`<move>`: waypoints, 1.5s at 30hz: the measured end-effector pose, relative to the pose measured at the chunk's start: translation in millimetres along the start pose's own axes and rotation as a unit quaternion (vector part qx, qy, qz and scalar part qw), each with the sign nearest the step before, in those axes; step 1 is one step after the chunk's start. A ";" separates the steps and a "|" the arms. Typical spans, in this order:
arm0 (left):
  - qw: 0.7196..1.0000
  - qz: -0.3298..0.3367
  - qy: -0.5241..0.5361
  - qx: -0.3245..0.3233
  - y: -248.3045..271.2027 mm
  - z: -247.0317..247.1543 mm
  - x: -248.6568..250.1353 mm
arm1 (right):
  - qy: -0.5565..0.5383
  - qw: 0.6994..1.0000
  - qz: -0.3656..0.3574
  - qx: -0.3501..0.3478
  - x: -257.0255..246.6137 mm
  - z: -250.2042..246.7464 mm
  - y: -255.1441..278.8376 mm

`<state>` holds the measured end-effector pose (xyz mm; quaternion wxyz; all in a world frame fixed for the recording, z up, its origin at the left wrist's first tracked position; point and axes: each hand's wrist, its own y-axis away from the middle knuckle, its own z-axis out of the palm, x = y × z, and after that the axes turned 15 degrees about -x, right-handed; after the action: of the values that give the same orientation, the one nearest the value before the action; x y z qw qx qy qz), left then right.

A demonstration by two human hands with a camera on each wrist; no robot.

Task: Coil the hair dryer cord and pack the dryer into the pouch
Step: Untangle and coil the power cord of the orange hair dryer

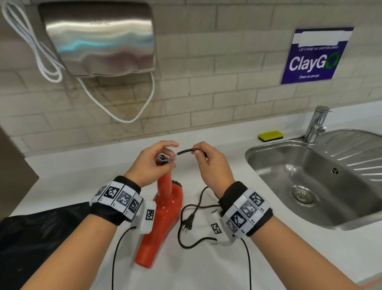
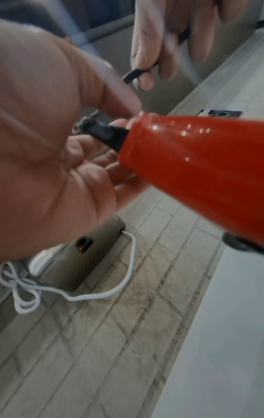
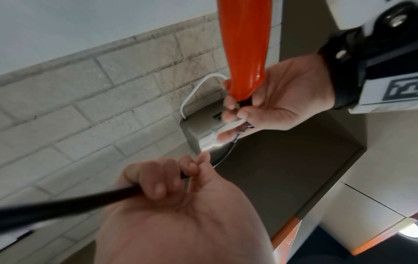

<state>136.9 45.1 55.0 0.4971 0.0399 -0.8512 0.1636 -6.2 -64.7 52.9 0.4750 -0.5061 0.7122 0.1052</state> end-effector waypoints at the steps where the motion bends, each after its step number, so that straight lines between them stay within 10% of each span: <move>1: 1.000 -0.002 0.001 -0.017 -1.9 -0.4 2.7 | 0.013 1.000 -0.001 0.006 0.6 -2.7 -2.6; 16: 0.979 -0.046 0.137 -0.144 -27.6 -7.1 34.3 | 0.046 0.997 -0.047 -0.051 -16.1 -29.7 -38.9; 24: 0.953 -0.081 0.288 -0.042 -38.0 4.0 34.6 | 0.058 0.997 -0.022 -0.051 -20.5 -10.1 -61.9; 32: 0.930 -0.057 0.355 0.075 -39.6 -0.5 26.1 | 0.201 0.956 0.085 -0.198 16.1 27.0 -24.9; 45: 0.952 -0.001 0.301 0.056 -27.9 -19.4 38.5 | 0.381 0.902 -0.025 -0.203 20.3 14.2 12.9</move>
<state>140.1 28.6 103.6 0.7273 0.0179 -0.6515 0.2149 -9.4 -62.3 25.3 0.0569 -0.6111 0.7887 0.0349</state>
